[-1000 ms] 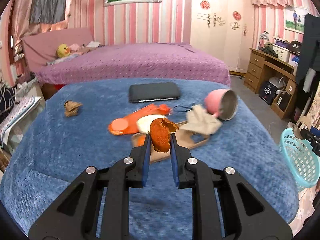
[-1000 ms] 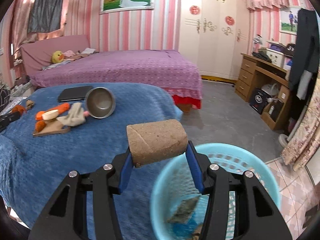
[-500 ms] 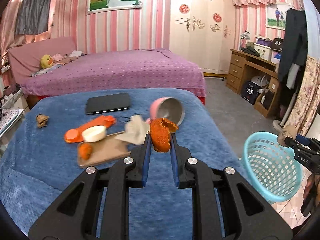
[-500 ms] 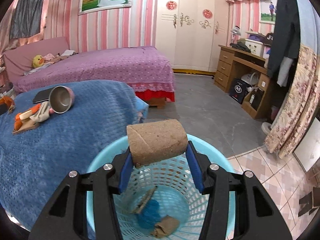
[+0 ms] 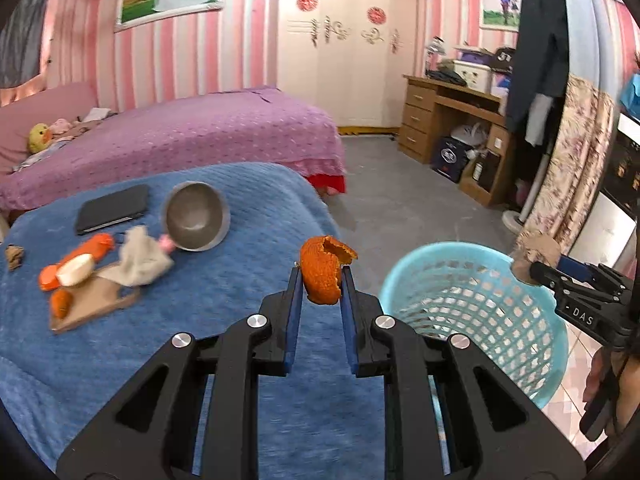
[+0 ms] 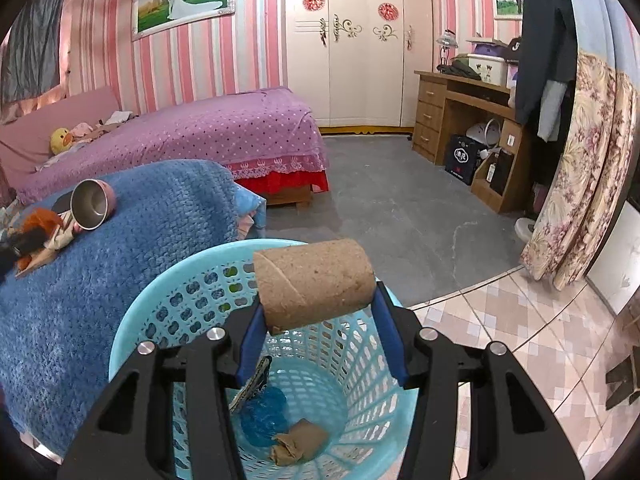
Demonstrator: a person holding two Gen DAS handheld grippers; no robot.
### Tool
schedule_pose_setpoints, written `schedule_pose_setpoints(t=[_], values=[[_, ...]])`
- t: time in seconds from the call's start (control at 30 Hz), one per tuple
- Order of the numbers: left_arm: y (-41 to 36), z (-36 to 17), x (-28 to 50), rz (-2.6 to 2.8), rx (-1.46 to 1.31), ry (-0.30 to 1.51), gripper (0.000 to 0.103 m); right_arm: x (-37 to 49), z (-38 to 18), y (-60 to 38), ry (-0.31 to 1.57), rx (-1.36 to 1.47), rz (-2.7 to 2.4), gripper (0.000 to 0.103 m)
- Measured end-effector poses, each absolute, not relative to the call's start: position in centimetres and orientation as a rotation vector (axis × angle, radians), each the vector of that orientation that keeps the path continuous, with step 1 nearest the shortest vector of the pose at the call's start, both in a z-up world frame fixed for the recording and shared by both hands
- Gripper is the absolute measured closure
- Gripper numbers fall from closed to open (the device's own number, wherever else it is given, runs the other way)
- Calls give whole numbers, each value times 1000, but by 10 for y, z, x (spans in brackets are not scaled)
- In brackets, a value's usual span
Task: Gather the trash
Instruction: 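Carry the peel and tube over the light-blue basket and release both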
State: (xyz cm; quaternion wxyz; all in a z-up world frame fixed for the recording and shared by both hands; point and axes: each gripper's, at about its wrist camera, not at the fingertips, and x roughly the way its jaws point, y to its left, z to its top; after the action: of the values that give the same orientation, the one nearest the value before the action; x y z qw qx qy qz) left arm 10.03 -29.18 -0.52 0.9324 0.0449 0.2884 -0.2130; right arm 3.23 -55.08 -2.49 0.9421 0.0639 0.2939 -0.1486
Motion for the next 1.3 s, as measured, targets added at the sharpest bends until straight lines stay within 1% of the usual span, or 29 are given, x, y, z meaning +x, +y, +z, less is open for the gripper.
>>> schedule_pose_setpoints(t=[0.47, 0.57, 0.6, 0.63, 0.67, 0.7, 0.73, 0.77, 0.83, 0.93, 1.13, 1.3], values=[[-380, -34, 99, -548, 163, 664, 85, 31, -33, -569, 604, 171, -321, 53], [-382, -36, 103, -555, 149, 682, 80, 31, -34, -569, 605, 177, -322, 53], [-382, -37, 104, -557, 152, 685, 74, 32, -35, -569, 607, 175, -321, 53], [-382, -37, 104, -547, 161, 680, 63, 32, -35, -568, 608, 175, -321, 53], [-383, -37, 104, -536, 170, 671, 58, 32, -35, -568, 609, 176, -320, 53], [-381, -36, 104, -520, 179, 657, 51, 32, -35, -568, 610, 178, -320, 53], [-378, -36, 105, -509, 179, 650, 45, 32, -35, -568, 610, 178, -320, 53], [-376, -34, 106, -500, 176, 650, 42, 32, -35, -568, 610, 180, -321, 53], [-368, -34, 109, -467, 166, 651, 24, 32, -36, -568, 612, 183, -320, 53], [-354, -30, 110, -411, 183, 600, 13, 33, -36, -568, 618, 177, -324, 53], [-320, -24, 118, -345, 163, 591, 6, 39, -35, -559, 626, 149, -323, 53], [-300, -19, 120, -320, 147, 588, 6, 45, -35, -550, 640, 110, -312, 53]])
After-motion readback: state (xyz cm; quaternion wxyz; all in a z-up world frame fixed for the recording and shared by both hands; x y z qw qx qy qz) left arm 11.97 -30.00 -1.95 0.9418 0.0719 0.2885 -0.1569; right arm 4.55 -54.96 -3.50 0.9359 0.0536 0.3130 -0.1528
